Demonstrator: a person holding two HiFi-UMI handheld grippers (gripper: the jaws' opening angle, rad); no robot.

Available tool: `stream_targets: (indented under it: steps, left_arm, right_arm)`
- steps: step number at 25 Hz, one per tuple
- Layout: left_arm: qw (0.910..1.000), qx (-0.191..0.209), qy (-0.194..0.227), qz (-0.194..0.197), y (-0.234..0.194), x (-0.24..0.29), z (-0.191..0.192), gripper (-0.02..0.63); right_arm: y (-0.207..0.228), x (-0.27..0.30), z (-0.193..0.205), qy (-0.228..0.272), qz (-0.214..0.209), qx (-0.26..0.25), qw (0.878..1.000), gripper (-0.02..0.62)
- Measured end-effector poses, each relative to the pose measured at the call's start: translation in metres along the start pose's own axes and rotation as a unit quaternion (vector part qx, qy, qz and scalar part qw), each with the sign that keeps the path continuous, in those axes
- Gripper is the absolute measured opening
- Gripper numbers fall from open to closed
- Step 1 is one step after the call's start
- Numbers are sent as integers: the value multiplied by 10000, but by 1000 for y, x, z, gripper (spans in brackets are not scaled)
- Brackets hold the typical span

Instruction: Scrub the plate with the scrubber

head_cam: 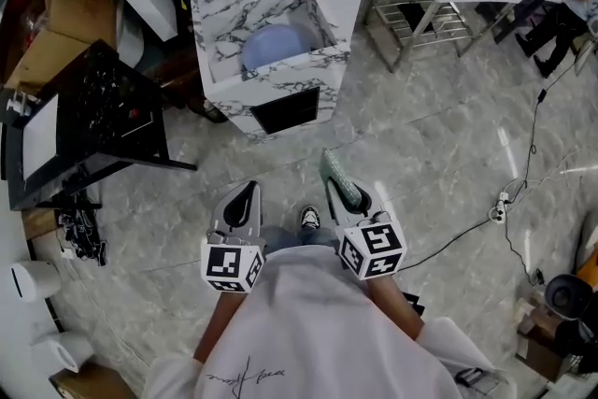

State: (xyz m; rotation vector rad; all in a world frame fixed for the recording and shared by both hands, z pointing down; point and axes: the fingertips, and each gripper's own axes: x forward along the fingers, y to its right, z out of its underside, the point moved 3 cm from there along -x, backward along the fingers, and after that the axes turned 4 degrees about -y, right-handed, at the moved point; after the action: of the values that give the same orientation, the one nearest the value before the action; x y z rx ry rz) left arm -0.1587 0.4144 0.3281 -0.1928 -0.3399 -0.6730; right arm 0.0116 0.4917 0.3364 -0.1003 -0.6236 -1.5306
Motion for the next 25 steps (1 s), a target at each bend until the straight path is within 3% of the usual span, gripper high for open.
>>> stream_targets:
  steps: [11,25]
  left_arm:
    - [9996,-253,-95,-52,-33,58,-10,52]
    - [9990,-419,-70,159,-125,190,-62,52]
  right_arm:
    - [28,47,-17,-414,23,-129,9991,57]
    - [50,151,-96,-786,-71,-595,9951,58]
